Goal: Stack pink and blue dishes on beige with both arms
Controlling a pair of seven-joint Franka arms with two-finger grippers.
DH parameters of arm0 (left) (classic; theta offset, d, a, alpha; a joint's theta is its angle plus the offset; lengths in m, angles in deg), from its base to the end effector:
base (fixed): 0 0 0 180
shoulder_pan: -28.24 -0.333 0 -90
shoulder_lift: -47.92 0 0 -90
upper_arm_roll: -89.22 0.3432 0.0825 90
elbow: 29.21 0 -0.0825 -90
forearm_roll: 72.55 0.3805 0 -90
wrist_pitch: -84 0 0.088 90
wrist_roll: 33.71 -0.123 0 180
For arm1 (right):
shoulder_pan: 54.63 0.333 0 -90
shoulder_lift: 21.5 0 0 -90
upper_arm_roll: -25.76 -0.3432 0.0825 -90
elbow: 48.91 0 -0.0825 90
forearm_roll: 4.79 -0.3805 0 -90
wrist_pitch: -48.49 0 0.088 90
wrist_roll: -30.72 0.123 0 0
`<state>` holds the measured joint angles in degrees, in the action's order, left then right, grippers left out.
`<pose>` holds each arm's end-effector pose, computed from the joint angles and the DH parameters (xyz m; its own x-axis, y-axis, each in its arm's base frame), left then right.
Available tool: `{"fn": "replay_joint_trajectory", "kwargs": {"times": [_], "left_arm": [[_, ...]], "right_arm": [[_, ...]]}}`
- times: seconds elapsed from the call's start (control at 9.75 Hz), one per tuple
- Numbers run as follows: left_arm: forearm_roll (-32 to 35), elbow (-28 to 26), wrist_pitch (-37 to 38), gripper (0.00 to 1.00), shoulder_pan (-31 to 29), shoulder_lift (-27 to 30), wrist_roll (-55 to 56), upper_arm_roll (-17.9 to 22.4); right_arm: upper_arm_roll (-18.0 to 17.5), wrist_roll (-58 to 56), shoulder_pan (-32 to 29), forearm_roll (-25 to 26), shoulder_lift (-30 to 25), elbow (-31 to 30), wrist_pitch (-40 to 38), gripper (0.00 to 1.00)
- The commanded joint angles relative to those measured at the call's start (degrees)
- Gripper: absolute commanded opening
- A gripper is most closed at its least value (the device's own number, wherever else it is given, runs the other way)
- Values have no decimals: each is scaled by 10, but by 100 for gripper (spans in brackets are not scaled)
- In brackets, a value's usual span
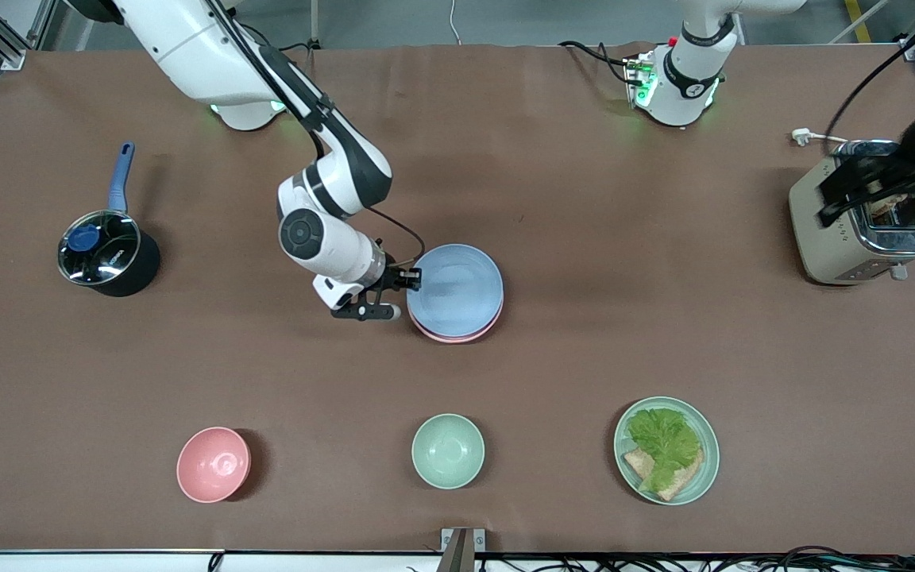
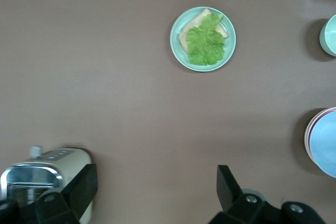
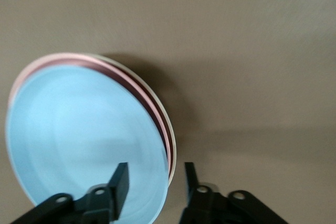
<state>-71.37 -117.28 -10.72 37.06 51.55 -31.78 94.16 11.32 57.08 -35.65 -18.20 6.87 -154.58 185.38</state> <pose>0.5390 -0.0323 0.6943 0.9833 -0.0338 0.1786 -0.0327 -0.9994 -0.0090 0.5571 0.3572 0.2822 0.9930 -0.0627 -0.1004 -0.0875 -0.9600 -0.2660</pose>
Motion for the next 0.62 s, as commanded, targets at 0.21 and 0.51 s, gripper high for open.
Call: {"fn": "replay_joint_trajectory", "kwargs": {"times": [0.21, 0.51], "left_arm": [[1, -1, 57, 100, 3, -1, -9, 10], [-3, 62, 60, 100, -18, -48, -5, 8]], "right_arm": [[-1, 9, -115, 151, -185, 17, -179, 100], [58, 6, -156, 203, -251, 86, -281, 100]]}}
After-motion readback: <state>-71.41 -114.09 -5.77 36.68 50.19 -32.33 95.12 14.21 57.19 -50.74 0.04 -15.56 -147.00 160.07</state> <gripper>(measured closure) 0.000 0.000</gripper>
